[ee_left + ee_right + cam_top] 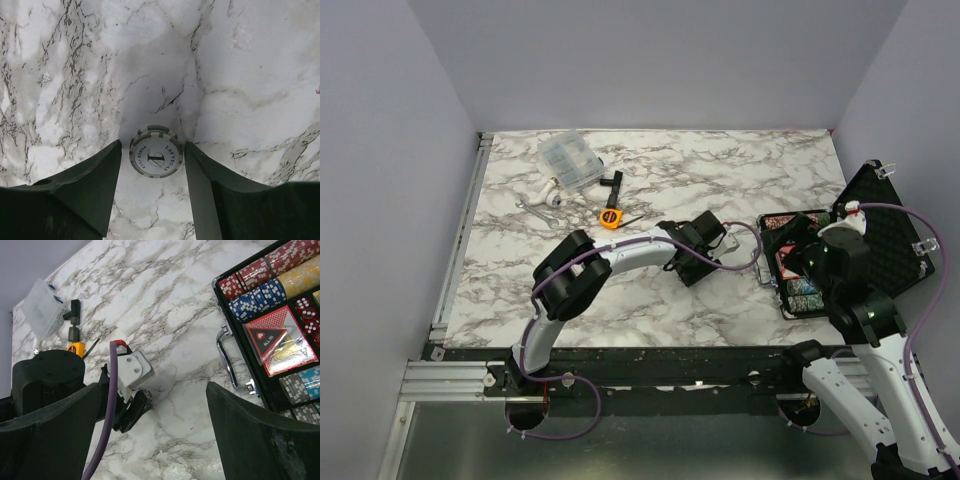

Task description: Pack up texas hold em set

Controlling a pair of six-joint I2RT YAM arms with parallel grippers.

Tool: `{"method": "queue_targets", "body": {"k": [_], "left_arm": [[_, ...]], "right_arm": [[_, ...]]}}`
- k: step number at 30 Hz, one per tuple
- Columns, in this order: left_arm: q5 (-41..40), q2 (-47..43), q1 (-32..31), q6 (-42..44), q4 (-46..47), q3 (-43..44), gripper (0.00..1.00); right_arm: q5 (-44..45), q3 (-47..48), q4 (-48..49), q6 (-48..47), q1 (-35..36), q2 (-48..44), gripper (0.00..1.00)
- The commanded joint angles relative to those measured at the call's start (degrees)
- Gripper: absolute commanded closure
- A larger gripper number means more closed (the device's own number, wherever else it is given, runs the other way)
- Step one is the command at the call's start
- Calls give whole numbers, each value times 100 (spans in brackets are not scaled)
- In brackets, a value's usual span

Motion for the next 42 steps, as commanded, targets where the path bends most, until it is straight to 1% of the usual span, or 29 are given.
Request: {"method": "queue_targets", "body": {"k": [1,5,6,9,12,15,18,19,24,28,31,36,42], "left_arm": [[376,569,-26,10,-667,-489,47],[495,666,-18,1,-675,-517,54],[530,688,-18,1,-672,-515,56],[483,684,-18,-8,-677,-494,68],[385,616,-18,-23,-673,-469,73],[284,477,4,-62,-767,-298,87],[392,266,121,-166,-953,-36,94],[395,142,156,-220,-949,-10,99],[406,-367,324,-346,-971,55,100],[563,-622,334,-412,-1089,269,100],[571,-700,350,-730,-1333,509,100],[659,-928,428,-1072,-1703,839,100],[676,-1761,466,-1020,-1473,554,100]], "right_arm": [[459,43,-99,111,-22,-121,12],[923,186,-295,291,-17,-131,12],[980,233,-320,305,-15,-141,12],[1052,332,-333,259,-16,-193,12],[1129,339,-385,255,-21,-233,12],[997,267,-363,268,-14,-200,12],[830,212,-390,332,-24,-24,13],[809,183,-403,375,-19,33,13],[751,143,-415,440,-15,208,13],[744,91,-404,532,-19,366,13],[689,35,-400,639,-15,497,13],[176,-342,-231,937,-22,686,13],[-516,-983,247,1416,-19,877,13]]}}
